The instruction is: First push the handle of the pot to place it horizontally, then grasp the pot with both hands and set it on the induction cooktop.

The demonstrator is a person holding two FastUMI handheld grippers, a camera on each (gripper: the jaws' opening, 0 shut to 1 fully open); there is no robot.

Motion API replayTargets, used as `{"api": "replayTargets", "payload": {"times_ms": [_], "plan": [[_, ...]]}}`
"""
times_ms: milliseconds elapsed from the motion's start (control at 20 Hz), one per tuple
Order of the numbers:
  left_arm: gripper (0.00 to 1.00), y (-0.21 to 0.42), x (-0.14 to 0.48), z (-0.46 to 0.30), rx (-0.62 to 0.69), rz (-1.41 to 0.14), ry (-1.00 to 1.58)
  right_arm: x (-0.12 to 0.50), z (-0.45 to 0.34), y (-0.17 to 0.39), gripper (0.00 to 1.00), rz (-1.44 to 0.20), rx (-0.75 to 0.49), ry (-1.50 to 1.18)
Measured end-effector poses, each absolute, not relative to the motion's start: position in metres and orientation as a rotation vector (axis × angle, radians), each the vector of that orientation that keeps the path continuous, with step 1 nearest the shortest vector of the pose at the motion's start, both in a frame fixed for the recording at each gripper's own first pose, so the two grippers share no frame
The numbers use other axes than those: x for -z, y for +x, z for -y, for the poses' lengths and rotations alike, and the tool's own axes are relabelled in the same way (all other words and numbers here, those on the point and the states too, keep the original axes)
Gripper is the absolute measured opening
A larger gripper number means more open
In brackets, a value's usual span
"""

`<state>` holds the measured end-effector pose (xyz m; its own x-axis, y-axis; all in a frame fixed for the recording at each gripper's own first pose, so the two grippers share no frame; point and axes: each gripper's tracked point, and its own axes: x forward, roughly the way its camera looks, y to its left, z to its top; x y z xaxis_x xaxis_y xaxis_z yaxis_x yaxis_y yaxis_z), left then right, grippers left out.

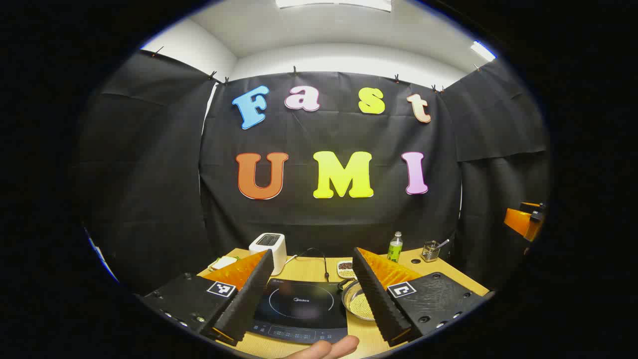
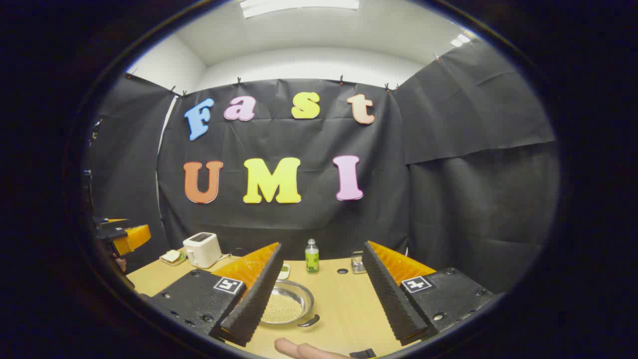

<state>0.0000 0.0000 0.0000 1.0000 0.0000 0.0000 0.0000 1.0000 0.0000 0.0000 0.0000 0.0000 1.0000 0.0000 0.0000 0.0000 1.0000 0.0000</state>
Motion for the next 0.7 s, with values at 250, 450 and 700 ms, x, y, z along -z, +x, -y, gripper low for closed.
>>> {"api": "replayTargets", "payload": {"times_ms": [250,450,700], "plan": [[0.94,-0.0069,-0.0037,-0.001,0.002,0.014,-0.008,-0.0056,-0.0045,-0.0086,0.96,0.024,-0.007,-0.015],[0.94,-0.0087,-0.0029,-0.0029,0.0,0.014,-0.003,-0.003,-0.0039,-0.008,0.96,0.018,-0.008,-0.009],[0.94,-0.0096,-0.0042,-0.0047,0.003,0.017,-0.008,0.0012,-0.0033,-0.0057,0.96,0.009,-0.013,-0.003]]}}
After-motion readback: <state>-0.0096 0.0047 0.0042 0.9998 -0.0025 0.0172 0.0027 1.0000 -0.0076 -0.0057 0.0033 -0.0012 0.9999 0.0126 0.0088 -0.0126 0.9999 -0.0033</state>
